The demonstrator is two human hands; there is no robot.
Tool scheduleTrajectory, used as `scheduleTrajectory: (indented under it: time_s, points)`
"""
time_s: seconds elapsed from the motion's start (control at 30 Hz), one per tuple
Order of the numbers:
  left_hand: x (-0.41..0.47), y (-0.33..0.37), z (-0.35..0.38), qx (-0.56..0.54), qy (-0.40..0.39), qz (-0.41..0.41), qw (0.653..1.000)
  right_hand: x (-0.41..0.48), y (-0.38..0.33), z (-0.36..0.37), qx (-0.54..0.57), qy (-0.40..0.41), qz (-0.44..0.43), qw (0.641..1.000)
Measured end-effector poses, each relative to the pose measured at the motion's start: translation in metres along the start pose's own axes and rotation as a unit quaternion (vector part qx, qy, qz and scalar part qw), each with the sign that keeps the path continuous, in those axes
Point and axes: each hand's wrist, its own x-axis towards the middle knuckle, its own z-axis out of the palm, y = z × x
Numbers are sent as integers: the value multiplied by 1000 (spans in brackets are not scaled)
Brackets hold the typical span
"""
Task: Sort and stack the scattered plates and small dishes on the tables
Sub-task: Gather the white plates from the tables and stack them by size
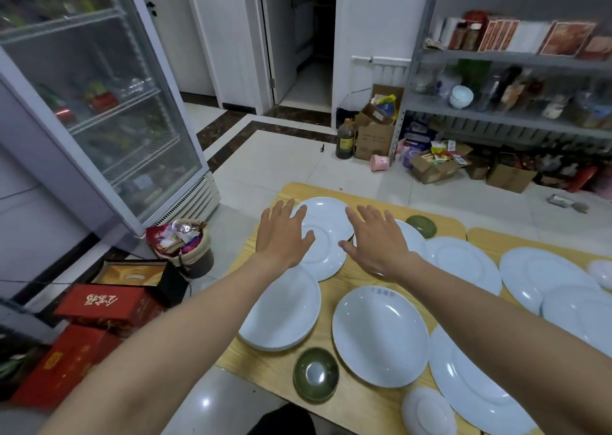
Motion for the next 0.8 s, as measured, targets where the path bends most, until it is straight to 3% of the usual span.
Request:
scheduleTrajectory:
  time_s: [0.27,0.6,0.67,0.8]
  points:
    - [26,-17,18,-14,3,4,1000,23,-8,20,64,-27,26,997]
    - [71,-42,69,-74,-73,-11,995,62,-18,56,140,-75,95,983]
    - [80,-47,79,-139,-105,-51,983,70,-21,66,217,-89,152,960]
    - [101,-58,96,-256,-155,-143,943,89,-22,89,363,-114,300,875]
